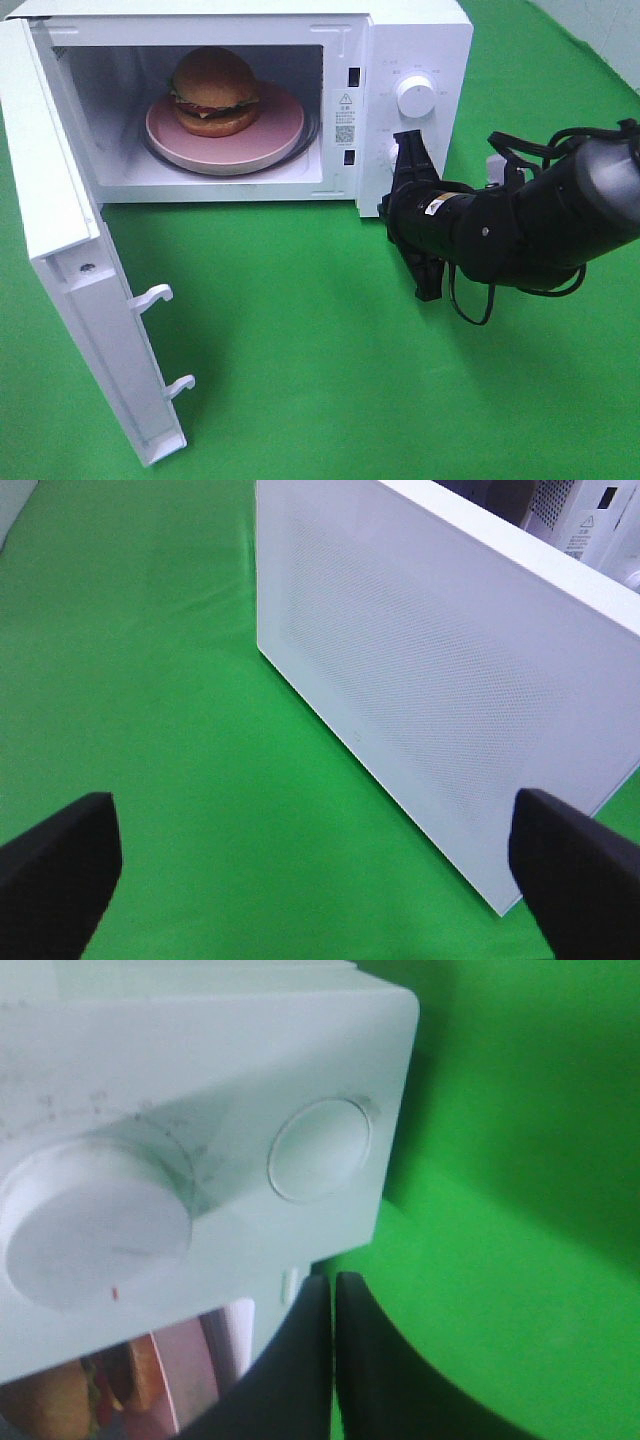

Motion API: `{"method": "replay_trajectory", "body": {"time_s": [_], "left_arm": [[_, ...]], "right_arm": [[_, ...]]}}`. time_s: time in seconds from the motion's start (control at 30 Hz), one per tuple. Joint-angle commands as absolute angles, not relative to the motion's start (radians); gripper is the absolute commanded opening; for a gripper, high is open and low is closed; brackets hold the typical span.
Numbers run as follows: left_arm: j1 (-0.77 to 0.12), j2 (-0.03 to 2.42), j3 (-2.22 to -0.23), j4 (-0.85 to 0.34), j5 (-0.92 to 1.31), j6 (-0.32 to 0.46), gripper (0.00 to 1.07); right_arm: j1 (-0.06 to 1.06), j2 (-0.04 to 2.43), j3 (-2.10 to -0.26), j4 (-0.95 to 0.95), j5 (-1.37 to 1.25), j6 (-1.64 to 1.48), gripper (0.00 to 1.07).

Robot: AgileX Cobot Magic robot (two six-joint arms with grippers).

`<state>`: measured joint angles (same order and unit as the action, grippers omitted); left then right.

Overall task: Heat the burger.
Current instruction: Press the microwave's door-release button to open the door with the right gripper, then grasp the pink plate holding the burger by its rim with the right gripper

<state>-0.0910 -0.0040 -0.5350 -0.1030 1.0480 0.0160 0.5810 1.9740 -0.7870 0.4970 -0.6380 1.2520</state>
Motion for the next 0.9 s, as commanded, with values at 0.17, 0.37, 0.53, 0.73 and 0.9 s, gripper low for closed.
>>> {"method": "replay_trajectory", "body": {"time_s": [0.17, 0.37, 0.53, 0.73, 0.9], "left_arm": [[-0.091, -0.021, -0.533, -0.106, 1.039, 0.015, 0.98], [-0.091, -0.021, -0.533, -0.106, 1.039, 0.015, 0.98], [-0.091, -0.021, -0.533, -0.106, 1.039, 0.015, 0.98], [-0.091, -0.021, -0.533, -0.106, 1.039, 0.015, 0.98], [-0.091, -0.021, -0.533, -0.106, 1.039, 0.015, 0.98]], "right_arm": [[0.576, 1.872, -0.762, 0.277, -0.440, 1.071, 0.00], [0.576, 1.816, -0.762, 0.238, -0.338, 0.895, 0.00], [0.576, 1.746, -0.762, 0.238, -0.201, 0.715, 0.00], [0.576, 1.678, -0.769, 0.238, -0.045, 0.545, 0.00], [0.576, 1.639, -0.794, 0.238, 0.124, 0.401, 0.00]]}}
